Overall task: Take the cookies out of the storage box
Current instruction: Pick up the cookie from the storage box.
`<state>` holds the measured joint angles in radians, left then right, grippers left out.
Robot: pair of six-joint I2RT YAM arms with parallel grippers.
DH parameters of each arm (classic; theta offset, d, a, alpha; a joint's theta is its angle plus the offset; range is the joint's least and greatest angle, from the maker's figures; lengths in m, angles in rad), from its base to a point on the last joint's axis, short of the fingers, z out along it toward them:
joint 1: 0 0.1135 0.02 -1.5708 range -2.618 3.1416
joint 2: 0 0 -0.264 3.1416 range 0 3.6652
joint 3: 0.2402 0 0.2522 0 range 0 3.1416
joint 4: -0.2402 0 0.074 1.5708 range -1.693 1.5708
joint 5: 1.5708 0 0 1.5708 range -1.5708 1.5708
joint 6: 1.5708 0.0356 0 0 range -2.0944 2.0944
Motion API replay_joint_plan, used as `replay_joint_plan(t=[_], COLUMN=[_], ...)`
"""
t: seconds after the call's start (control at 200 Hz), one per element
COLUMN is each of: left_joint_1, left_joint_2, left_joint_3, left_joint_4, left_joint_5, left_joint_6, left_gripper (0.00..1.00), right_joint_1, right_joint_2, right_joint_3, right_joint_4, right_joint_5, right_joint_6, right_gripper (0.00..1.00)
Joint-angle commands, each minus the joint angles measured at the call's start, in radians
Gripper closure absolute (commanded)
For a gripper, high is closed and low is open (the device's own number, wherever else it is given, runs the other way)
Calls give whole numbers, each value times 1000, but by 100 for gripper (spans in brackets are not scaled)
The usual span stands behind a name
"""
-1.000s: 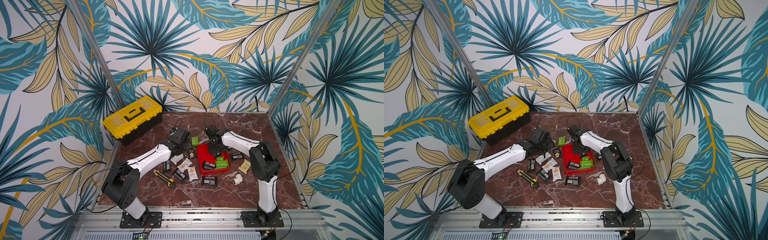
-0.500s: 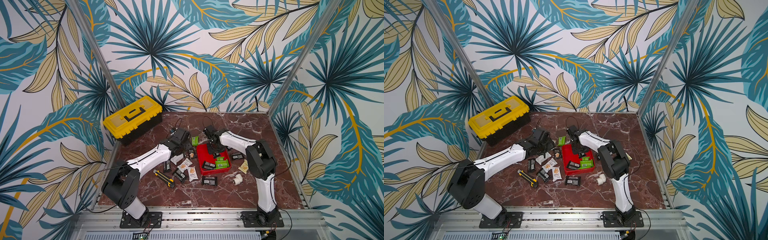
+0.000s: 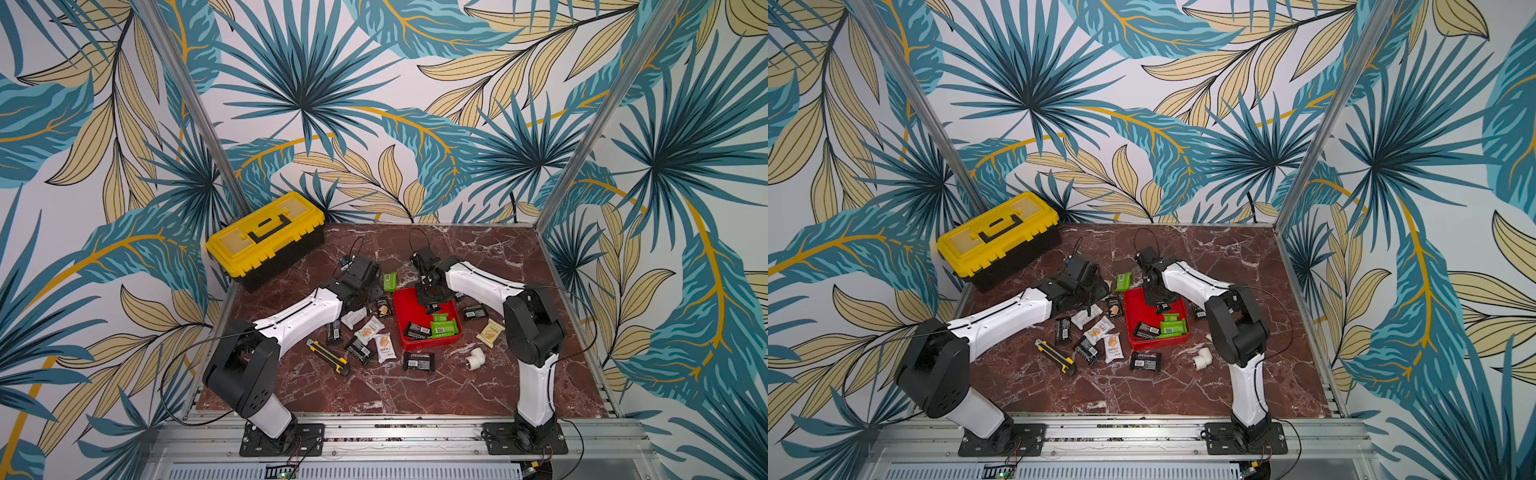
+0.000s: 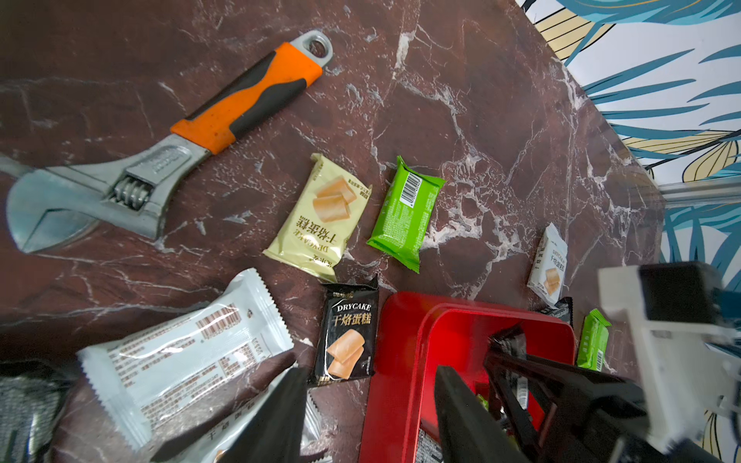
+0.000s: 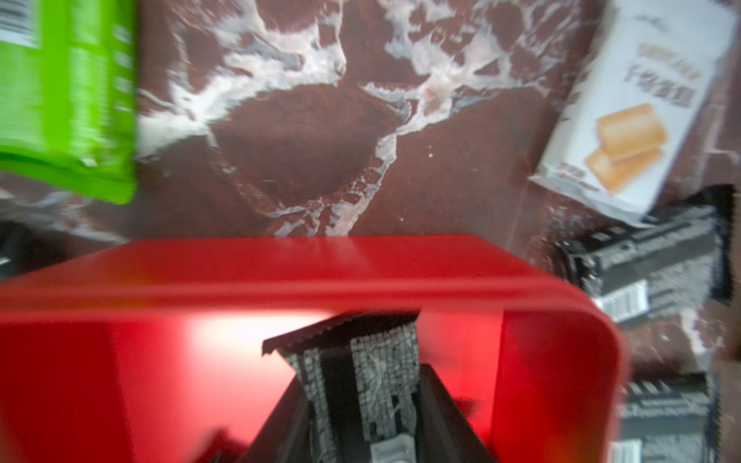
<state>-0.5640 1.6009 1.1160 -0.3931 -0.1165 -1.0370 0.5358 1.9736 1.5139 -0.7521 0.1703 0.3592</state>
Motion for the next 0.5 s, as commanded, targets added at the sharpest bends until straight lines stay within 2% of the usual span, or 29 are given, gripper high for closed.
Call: replay_joint_plan(t=[0.0, 0.205, 0.491], left_joint_1=[-3, -4, -5], left_joint_2=[-29, -17, -7], left_joint_3=[-7, 3, 8], left_joint_4=[-16, -14, -15], left_joint_5=[-19, -19, -14], left_joint_6=[14, 11, 15], left_gripper=[44, 44, 45], right_joint_1=[7, 29, 148], right_joint_2=[-93, -254, -488], right_joint_3=[-60, -193, -417], right_joint_4=[-10, -46, -103], right_joint_5=[-13, -10, 7], right_joint_6=[33, 87, 245], right_gripper=[59, 59, 59])
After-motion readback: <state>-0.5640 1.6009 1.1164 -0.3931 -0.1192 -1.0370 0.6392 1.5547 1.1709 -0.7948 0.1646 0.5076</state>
